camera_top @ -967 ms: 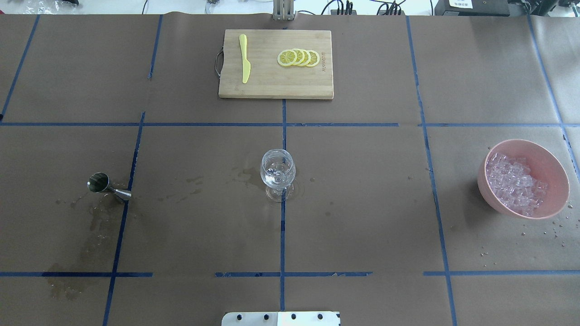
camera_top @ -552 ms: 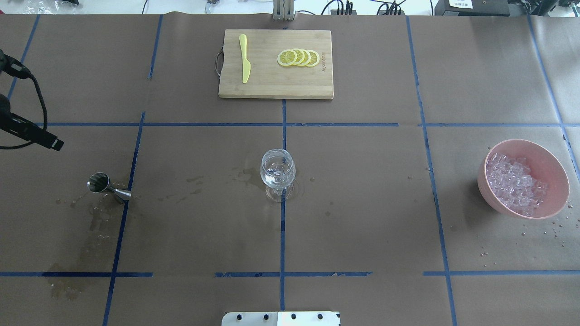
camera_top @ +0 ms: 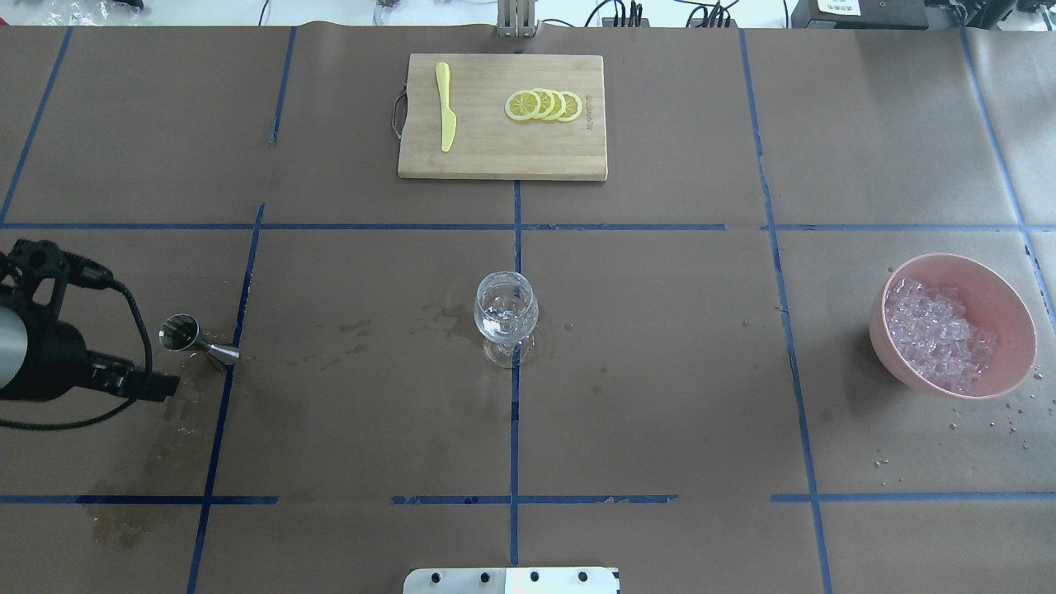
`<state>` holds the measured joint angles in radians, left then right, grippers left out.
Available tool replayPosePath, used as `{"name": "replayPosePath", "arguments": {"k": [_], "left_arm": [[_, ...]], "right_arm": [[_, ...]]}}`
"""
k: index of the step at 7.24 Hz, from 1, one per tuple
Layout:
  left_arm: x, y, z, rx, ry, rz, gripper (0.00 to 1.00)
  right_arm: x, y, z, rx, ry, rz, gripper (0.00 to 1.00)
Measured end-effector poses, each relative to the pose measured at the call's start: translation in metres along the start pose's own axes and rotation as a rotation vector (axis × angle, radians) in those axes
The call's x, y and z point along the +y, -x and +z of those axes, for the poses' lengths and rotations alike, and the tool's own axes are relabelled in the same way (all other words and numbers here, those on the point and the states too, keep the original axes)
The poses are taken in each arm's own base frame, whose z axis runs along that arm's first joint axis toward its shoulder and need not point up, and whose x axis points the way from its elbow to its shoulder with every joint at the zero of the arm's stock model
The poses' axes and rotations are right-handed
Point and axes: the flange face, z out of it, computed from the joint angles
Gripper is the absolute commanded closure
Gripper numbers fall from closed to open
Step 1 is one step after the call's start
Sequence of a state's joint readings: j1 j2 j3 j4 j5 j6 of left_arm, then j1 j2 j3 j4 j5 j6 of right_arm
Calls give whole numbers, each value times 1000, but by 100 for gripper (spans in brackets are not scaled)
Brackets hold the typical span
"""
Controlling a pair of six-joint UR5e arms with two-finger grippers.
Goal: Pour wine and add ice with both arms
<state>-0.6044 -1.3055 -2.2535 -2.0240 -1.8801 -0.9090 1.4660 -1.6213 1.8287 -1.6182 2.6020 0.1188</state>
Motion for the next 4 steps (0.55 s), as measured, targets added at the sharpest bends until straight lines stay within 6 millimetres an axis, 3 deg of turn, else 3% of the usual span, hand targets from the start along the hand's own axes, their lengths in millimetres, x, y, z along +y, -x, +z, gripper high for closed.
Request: {"name": "replayPosePath", "arguments": {"k": [1,4], "left_arm": [[32,8,2,17,-48,-37,1],[90,-10,41,-18,-165,-197,3]], "right_arm": [[1,-1,1,0,2,3,0],[3,-2,2,-7,6,8,0]]}}
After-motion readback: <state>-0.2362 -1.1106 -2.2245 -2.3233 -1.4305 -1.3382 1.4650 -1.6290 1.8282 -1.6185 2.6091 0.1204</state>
